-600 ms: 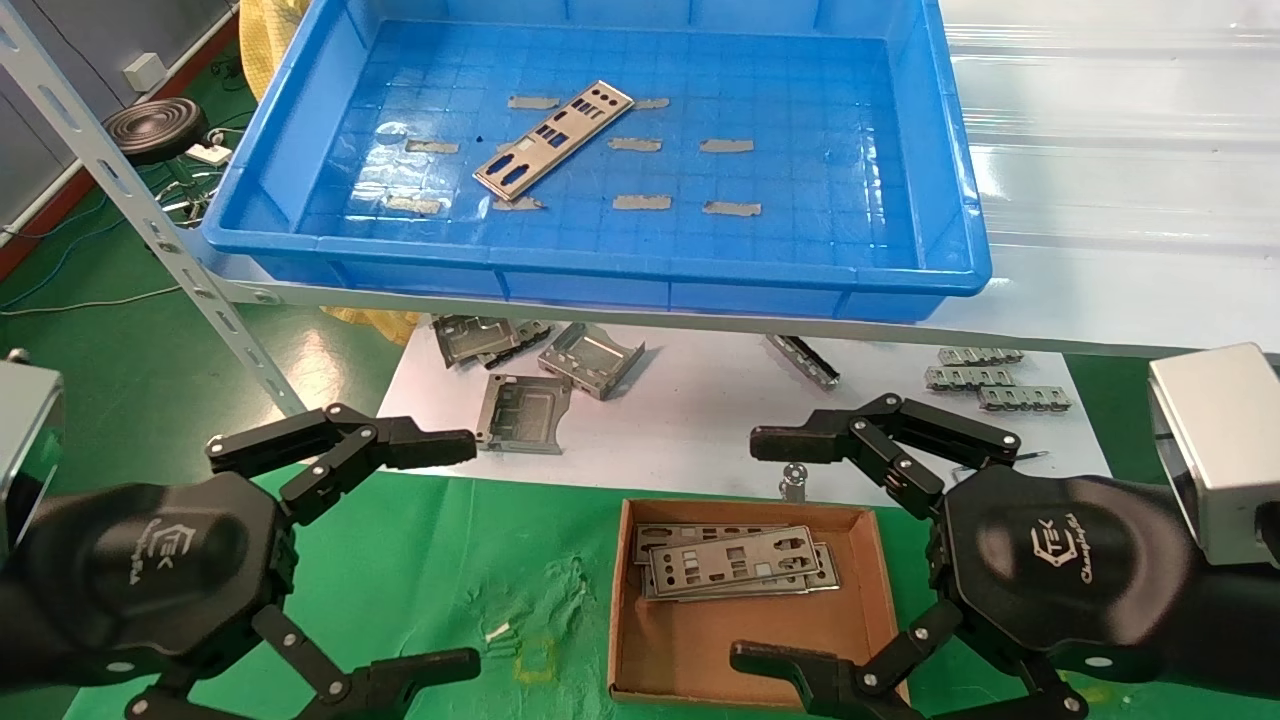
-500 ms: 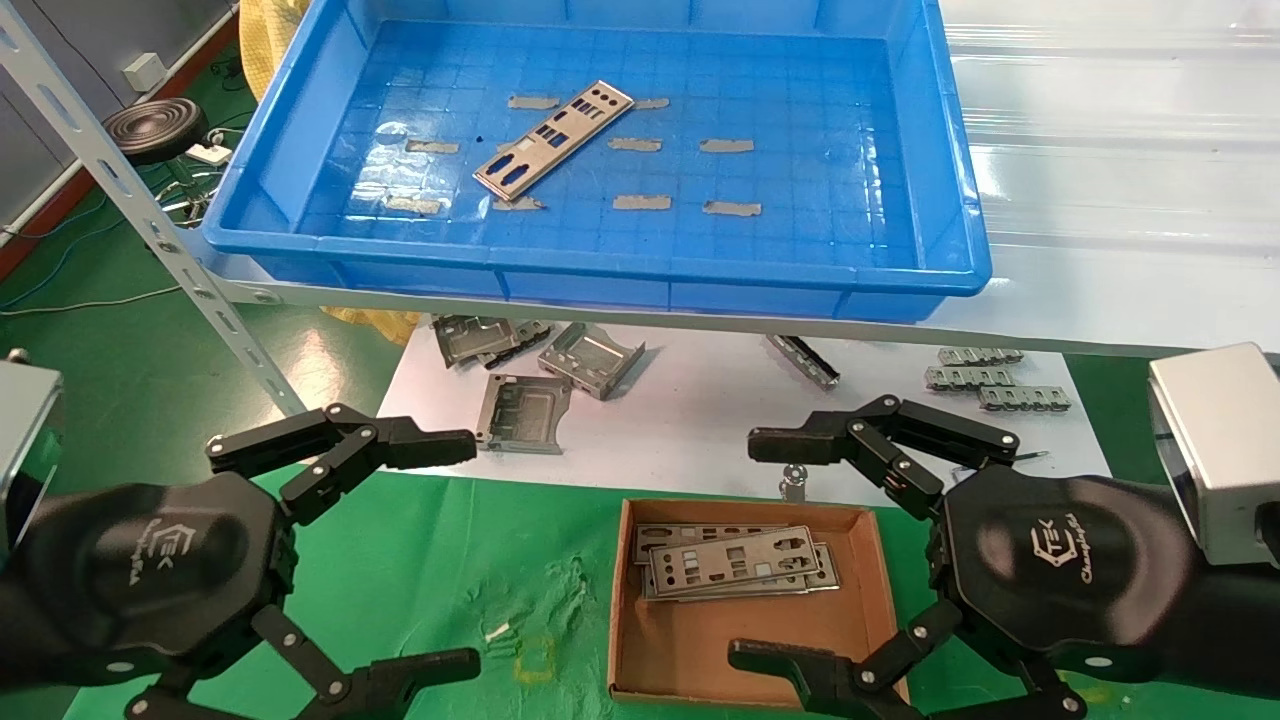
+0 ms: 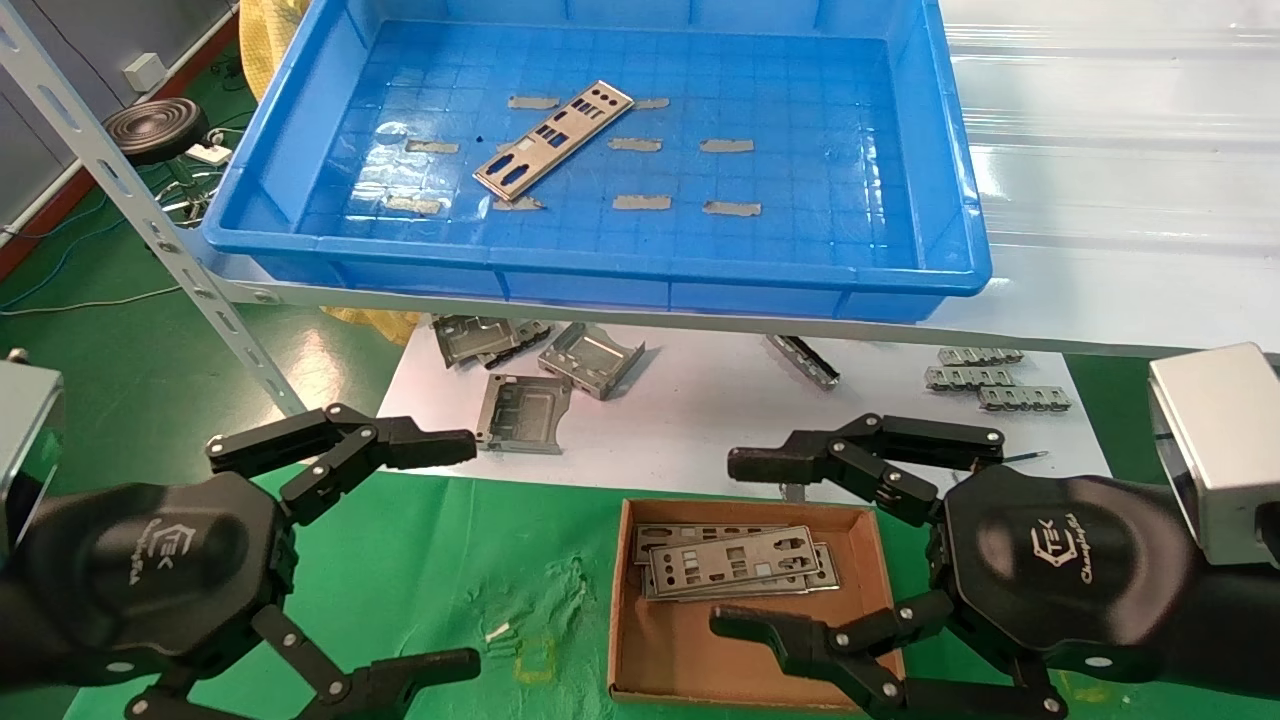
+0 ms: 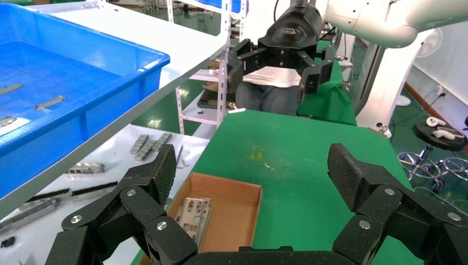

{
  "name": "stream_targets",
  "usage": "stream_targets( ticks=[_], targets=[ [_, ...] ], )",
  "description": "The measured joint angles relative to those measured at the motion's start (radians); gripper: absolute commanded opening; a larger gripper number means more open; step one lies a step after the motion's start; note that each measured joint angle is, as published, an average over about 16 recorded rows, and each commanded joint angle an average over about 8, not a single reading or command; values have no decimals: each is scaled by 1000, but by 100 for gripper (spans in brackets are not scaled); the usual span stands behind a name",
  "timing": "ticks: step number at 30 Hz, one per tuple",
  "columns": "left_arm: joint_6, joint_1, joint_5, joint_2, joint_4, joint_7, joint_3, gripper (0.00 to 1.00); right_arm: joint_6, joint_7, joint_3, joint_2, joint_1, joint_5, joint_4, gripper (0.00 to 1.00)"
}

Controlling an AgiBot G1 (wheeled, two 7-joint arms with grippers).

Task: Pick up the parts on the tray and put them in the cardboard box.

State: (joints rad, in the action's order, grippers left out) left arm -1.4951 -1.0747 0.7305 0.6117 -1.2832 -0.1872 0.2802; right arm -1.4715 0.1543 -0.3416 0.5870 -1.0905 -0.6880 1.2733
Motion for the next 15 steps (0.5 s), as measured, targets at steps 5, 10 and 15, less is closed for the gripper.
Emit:
stream_targets(
  ticks=[5,10,15],
  targets=[
    [0,0,0,0,0,0,0,100,0,0,0,0,0,0,0,0],
    [0,0,0,0,0,0,0,100,0,0,0,0,0,0,0,0],
    [0,0,0,0,0,0,0,100,0,0,0,0,0,0,0,0]
  ],
)
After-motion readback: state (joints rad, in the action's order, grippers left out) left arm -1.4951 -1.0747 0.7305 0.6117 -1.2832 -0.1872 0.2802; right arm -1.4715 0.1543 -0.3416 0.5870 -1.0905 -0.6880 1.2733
